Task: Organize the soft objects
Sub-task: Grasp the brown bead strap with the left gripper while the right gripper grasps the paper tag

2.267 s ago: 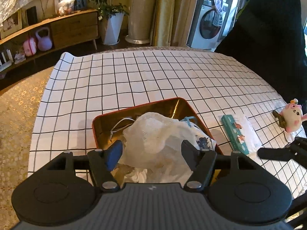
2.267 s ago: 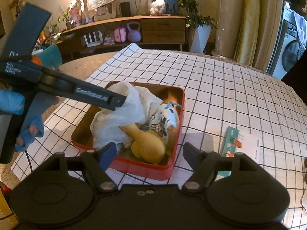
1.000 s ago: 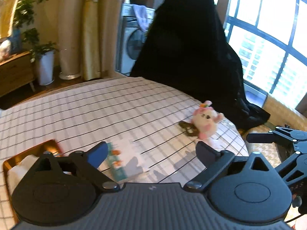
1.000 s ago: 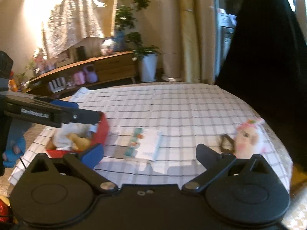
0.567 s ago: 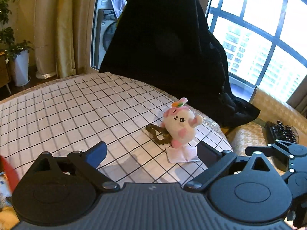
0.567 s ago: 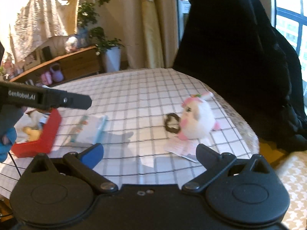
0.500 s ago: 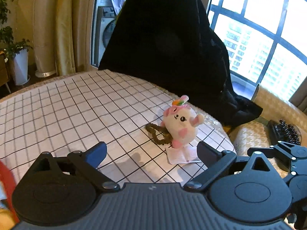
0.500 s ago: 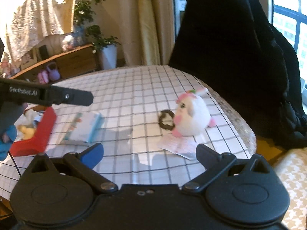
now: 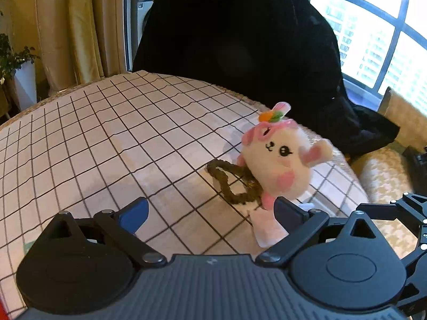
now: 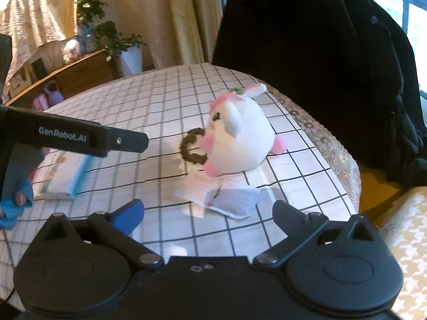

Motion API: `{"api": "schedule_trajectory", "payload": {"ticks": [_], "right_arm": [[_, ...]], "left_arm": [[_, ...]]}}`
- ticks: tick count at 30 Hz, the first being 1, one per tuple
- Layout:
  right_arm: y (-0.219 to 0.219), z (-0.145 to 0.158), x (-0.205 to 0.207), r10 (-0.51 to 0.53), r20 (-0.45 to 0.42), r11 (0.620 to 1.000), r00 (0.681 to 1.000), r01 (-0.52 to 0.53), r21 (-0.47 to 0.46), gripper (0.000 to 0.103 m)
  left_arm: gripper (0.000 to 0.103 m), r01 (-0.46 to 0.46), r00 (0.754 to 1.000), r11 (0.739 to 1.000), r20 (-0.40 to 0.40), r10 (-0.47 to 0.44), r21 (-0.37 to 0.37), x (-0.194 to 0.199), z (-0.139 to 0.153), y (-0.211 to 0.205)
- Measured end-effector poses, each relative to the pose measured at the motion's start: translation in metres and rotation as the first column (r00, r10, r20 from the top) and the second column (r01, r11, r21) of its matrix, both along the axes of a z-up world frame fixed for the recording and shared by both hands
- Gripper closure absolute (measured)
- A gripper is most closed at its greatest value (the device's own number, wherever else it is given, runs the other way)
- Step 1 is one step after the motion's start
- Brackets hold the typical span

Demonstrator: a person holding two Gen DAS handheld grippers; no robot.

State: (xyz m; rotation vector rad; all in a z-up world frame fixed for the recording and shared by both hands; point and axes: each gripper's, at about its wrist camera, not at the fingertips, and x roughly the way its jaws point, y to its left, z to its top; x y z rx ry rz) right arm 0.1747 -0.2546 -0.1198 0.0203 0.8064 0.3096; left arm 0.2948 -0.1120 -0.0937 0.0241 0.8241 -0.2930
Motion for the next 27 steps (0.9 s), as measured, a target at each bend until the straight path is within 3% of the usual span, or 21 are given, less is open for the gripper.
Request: {"api": "schedule_trajectory", "payload": {"ticks": [12,19,22,27], "right_arm": [[0.015,-0.033,0.038,-0.068,-0.030,0.997,0.997,0.067,-0.050,0.002],[0.021,-0.041,0.046,-0.098,-0.041,0.992,0.994,0.094,-0.085,0.009],[0.024,-0.045,0.047,-0.112,-0.043,0.989,0.993,0.107,-0.097,0.011],[0.031,-0.046,0.045,-0.129,-0.024,0.985,0.991,0.125,-0.115,0.015]], "left_arm": [[0.002,-0.024,0.999,1.000,-0.048,0.025,0.009,0.045,-0.041,-0.002],[0.003,-0.004,0.999,1.000,-0.044,0.005,0.011,0.056,-0.052,-0.009],[0.012,0.003,0.999,1.000,-0.045,-0.003,0.004,0.057,-0.056,-0.013],[0.041,0.001,0.999,1.000,-0.033,-0.002,-0.024,0.057,-0.056,-0.017]]}}
